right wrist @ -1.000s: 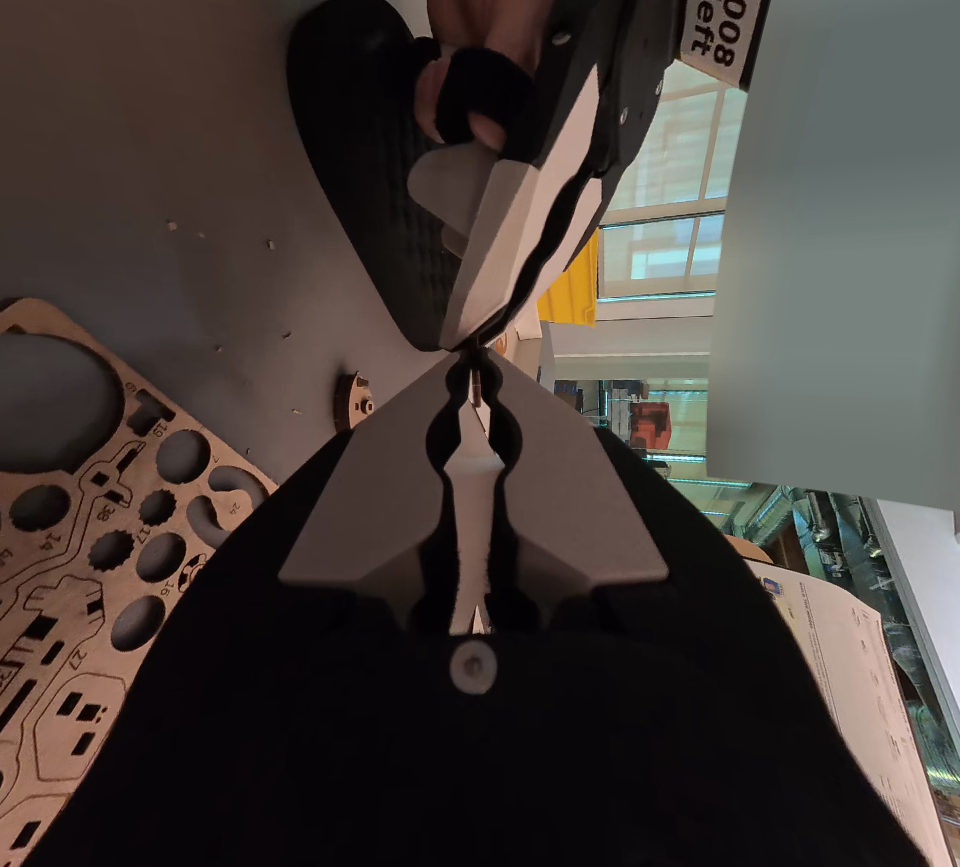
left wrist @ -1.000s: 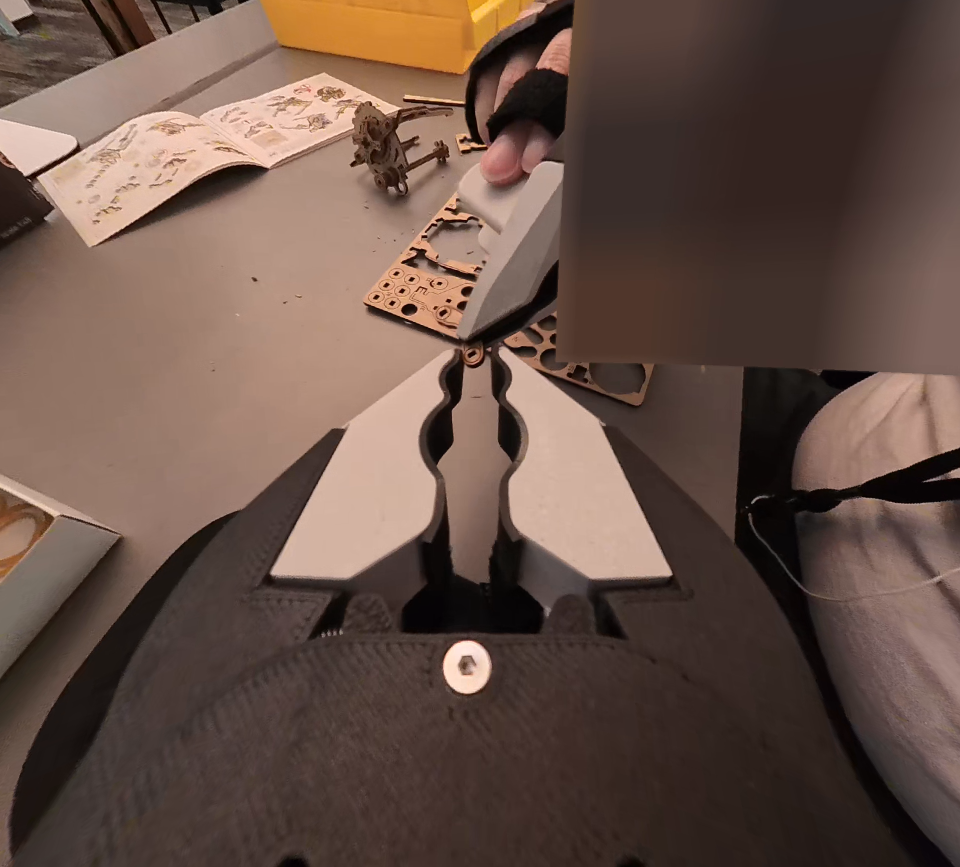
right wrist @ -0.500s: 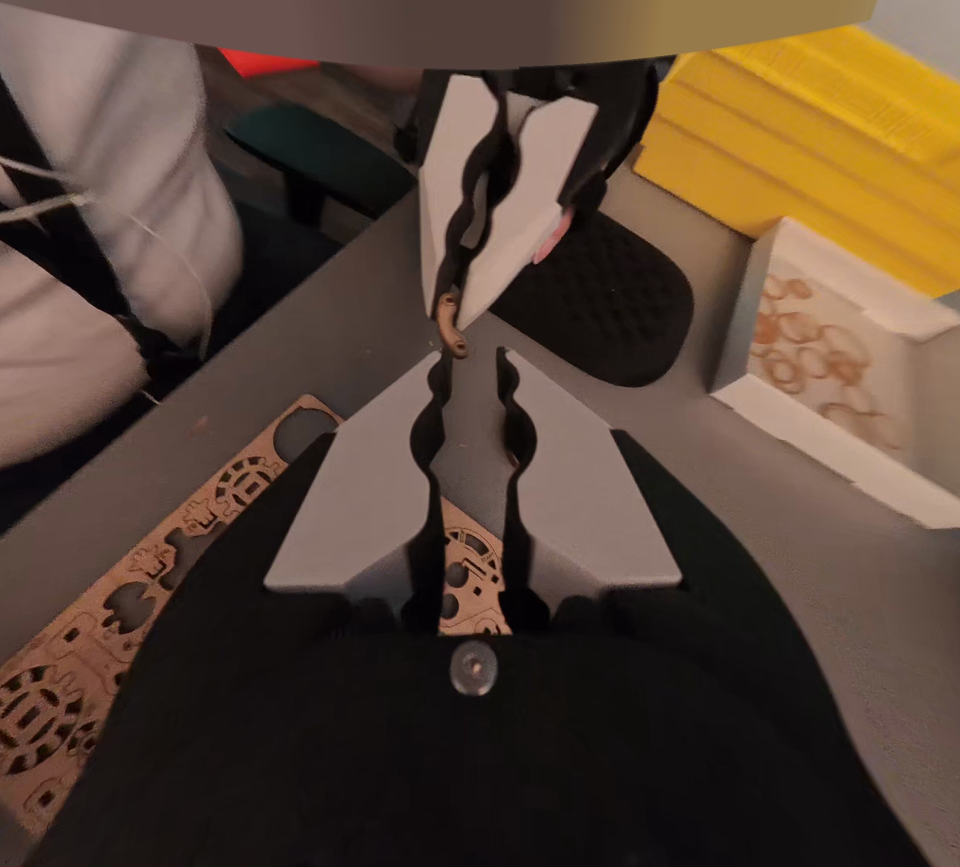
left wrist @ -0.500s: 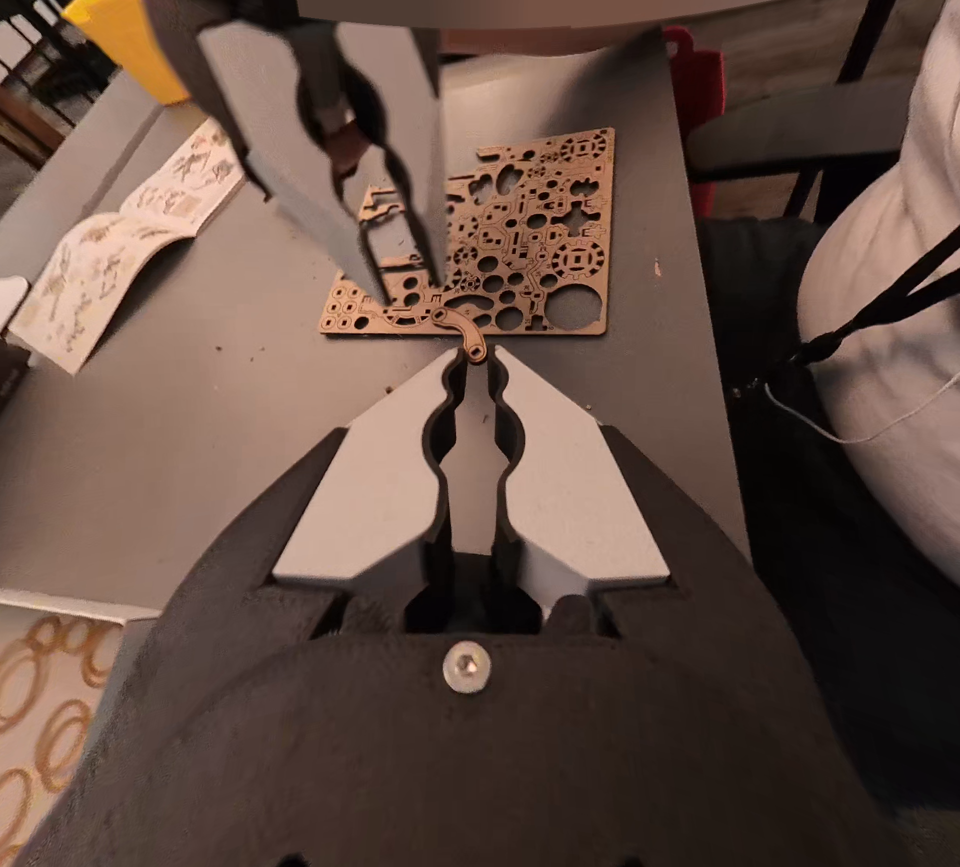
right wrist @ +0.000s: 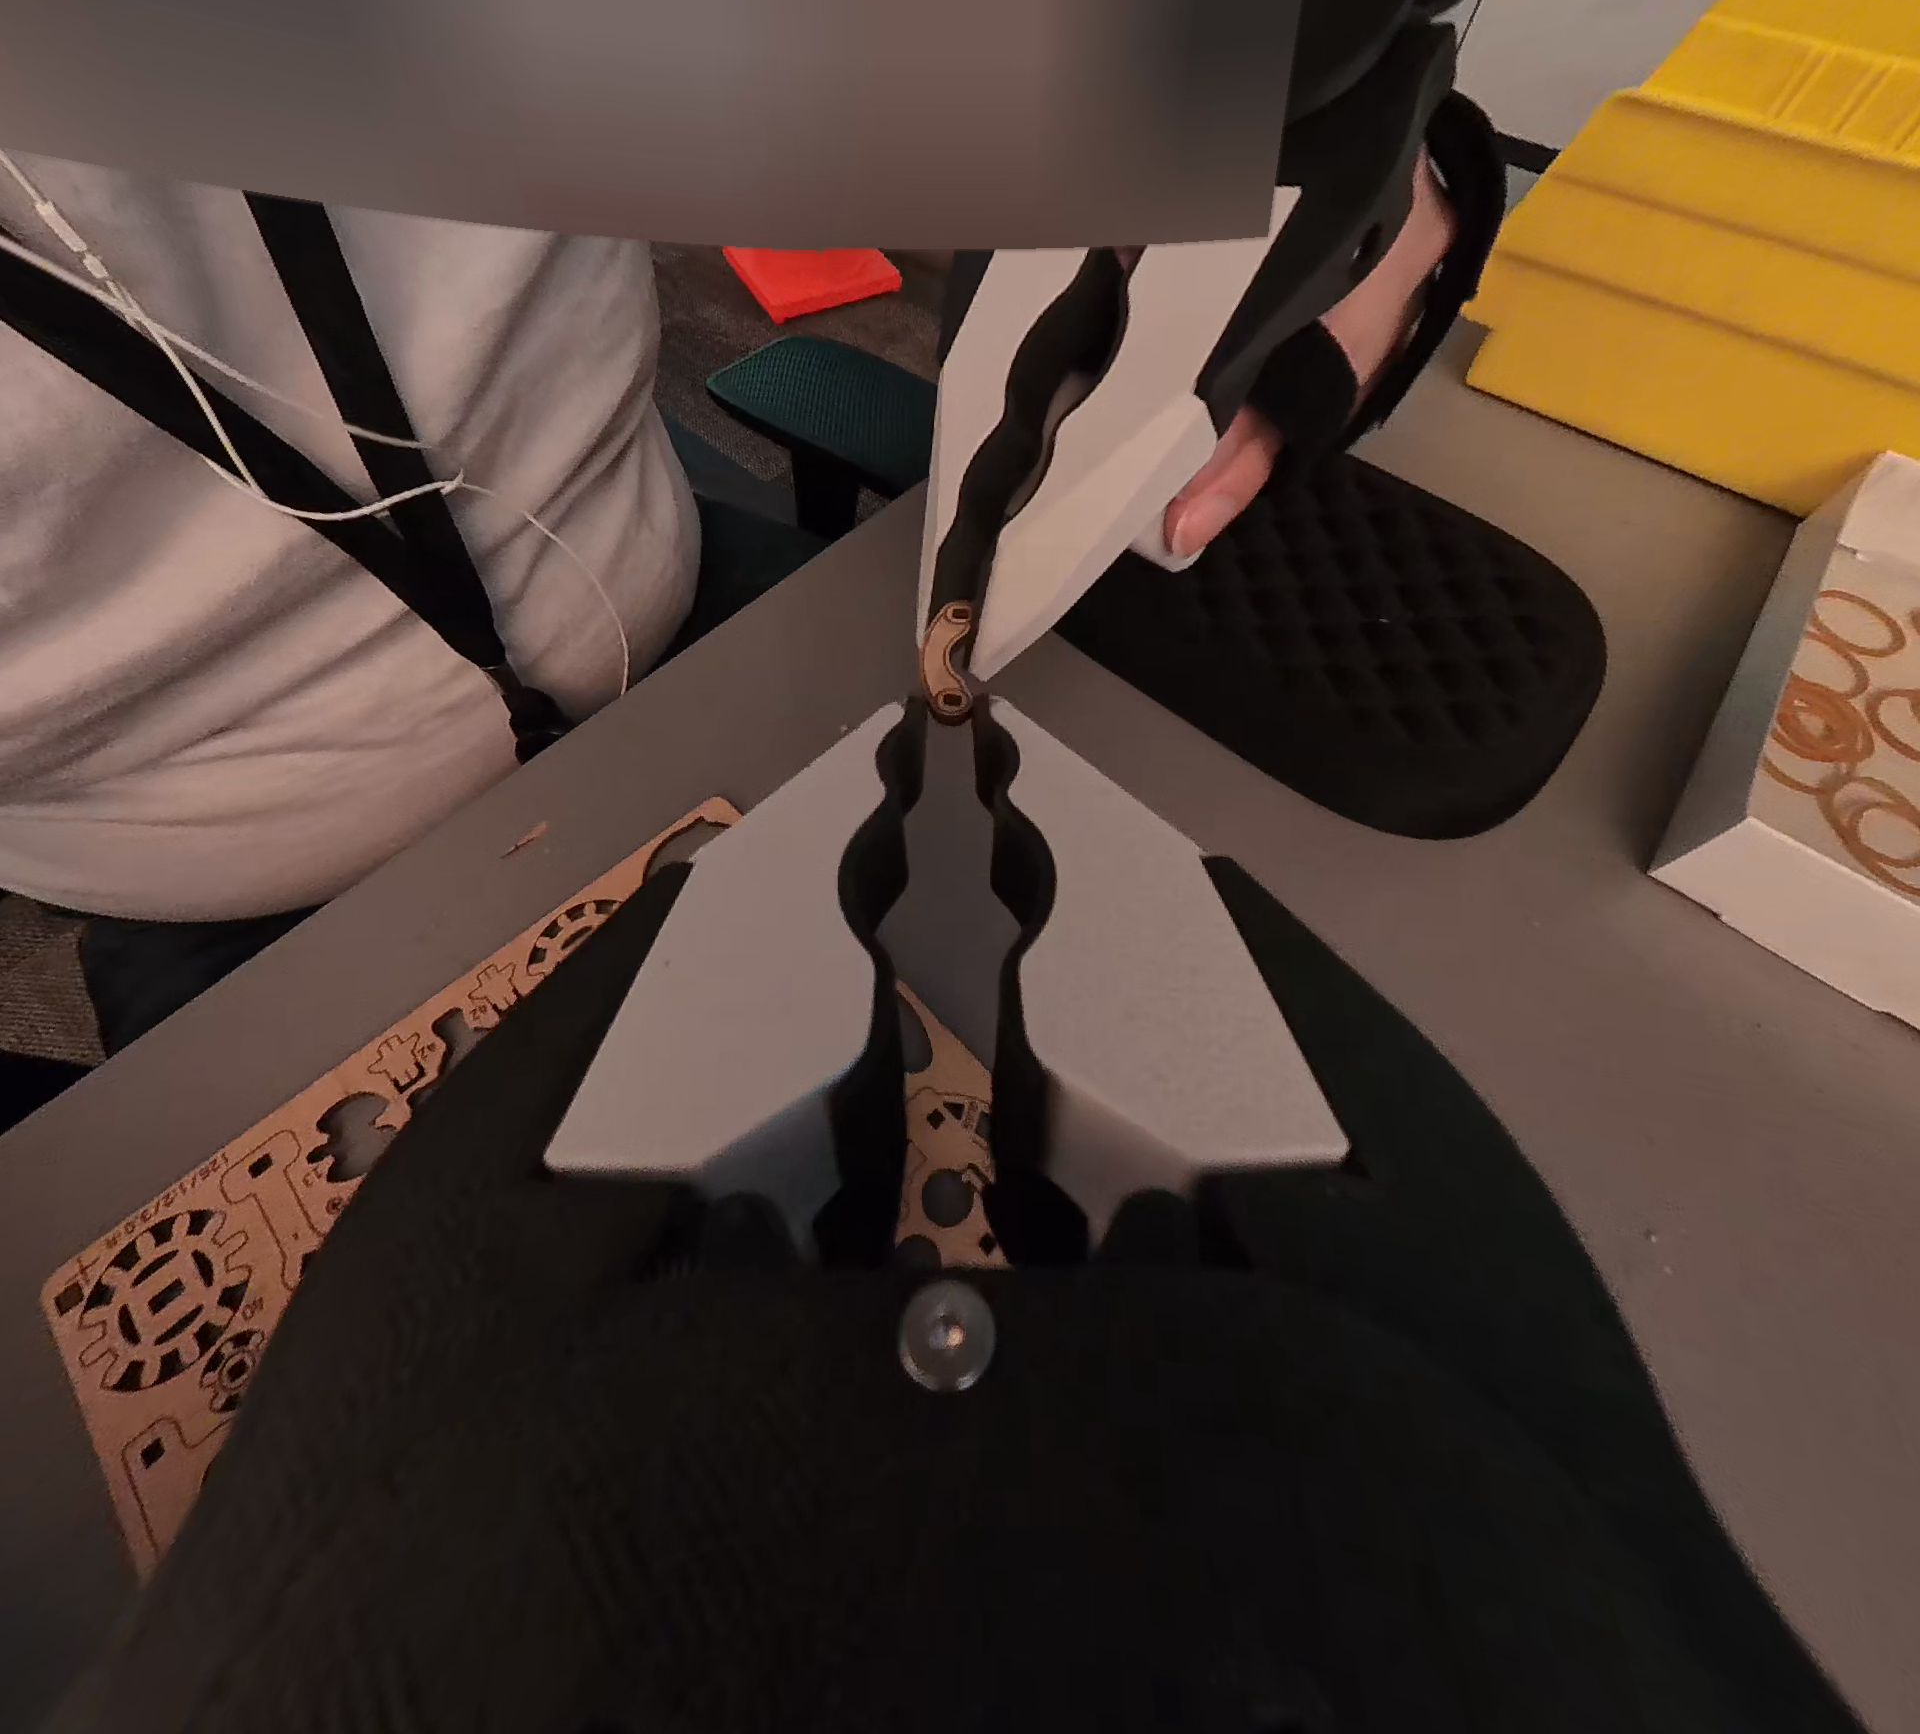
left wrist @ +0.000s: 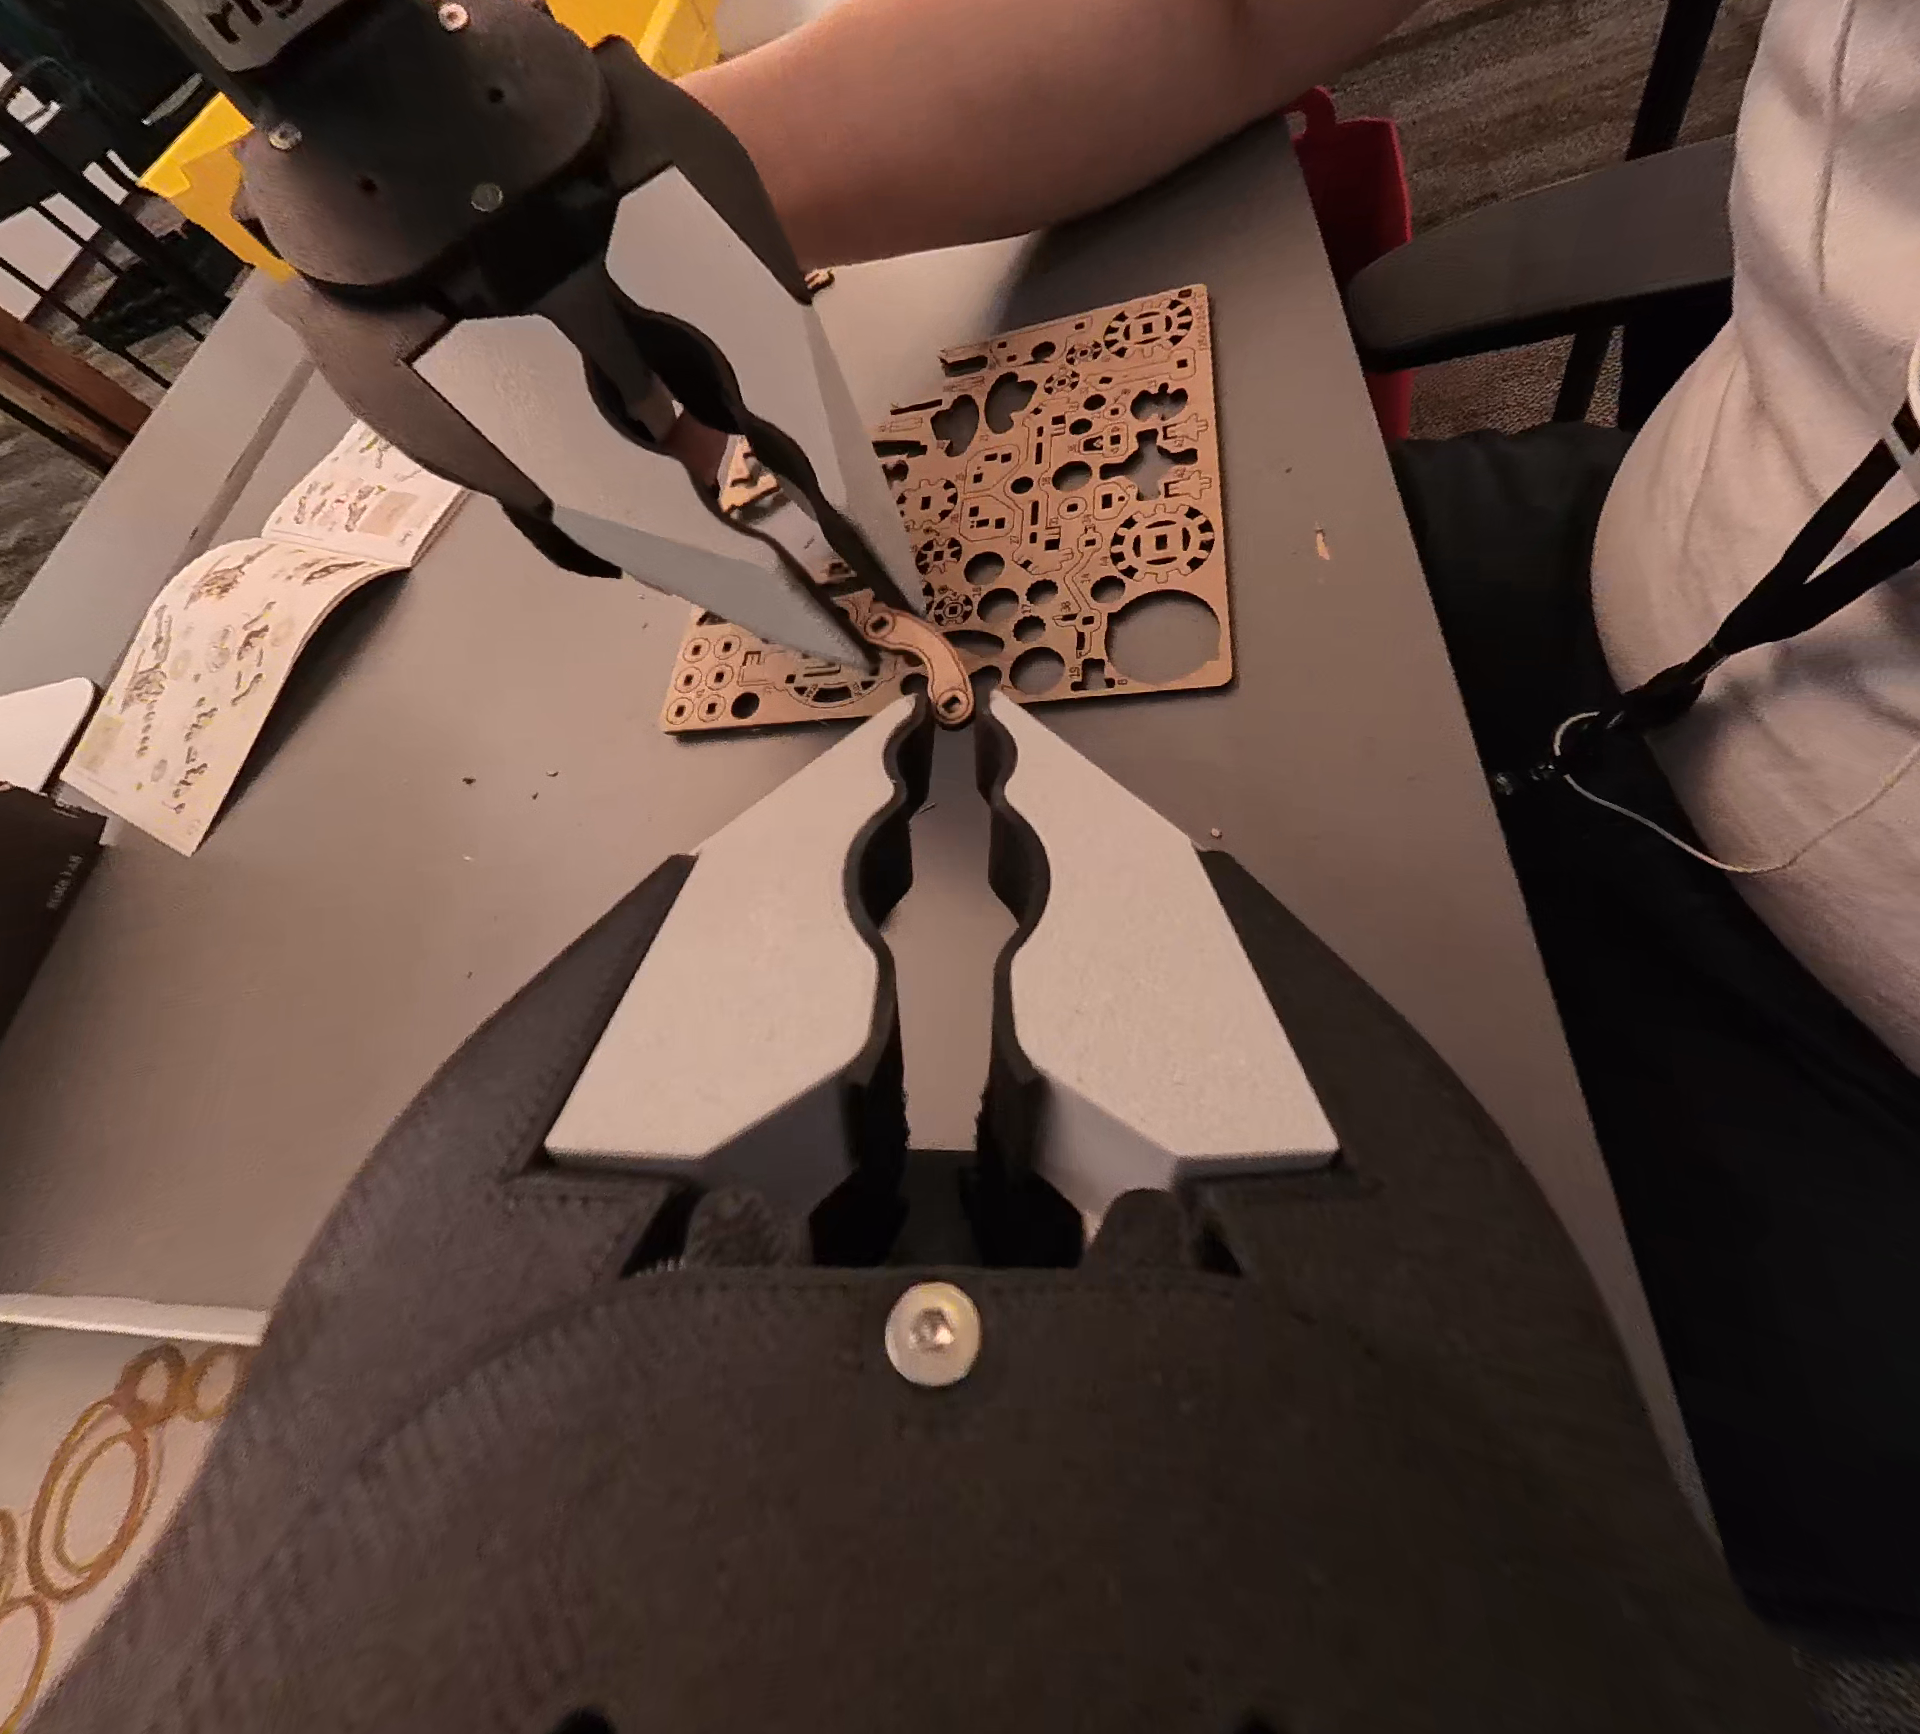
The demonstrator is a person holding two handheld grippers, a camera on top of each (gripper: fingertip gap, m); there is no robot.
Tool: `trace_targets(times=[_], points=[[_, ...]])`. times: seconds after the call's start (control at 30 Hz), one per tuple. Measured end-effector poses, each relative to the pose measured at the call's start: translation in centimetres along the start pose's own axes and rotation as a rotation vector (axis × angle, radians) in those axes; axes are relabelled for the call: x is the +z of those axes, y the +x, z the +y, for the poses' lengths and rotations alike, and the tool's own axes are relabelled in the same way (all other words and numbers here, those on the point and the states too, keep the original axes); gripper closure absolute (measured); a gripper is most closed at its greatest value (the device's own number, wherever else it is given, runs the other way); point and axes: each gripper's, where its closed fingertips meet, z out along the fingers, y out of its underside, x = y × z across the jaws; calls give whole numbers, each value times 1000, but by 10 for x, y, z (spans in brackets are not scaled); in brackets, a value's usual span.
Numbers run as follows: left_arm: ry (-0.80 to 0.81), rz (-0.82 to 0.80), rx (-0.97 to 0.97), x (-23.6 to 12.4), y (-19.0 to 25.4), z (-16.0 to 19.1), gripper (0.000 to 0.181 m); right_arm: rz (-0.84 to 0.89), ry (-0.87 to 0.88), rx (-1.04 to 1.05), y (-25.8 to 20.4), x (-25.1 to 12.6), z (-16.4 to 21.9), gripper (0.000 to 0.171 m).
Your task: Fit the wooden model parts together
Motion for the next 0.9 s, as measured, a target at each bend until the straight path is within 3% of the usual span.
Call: trace_targets(times=[0.53, 0.6, 0.9], points=[[-26, 24, -15, 3, 2, 5, 173, -20, 8, 28, -5, 2, 1, 164], [-84, -15, -42, 1, -5, 17, 160, 13, -28, 12, 0, 1, 10, 164], [-352, -91, -92, 6, -29, 68, 158, 153, -197, 1, 36, -6, 54, 163]])
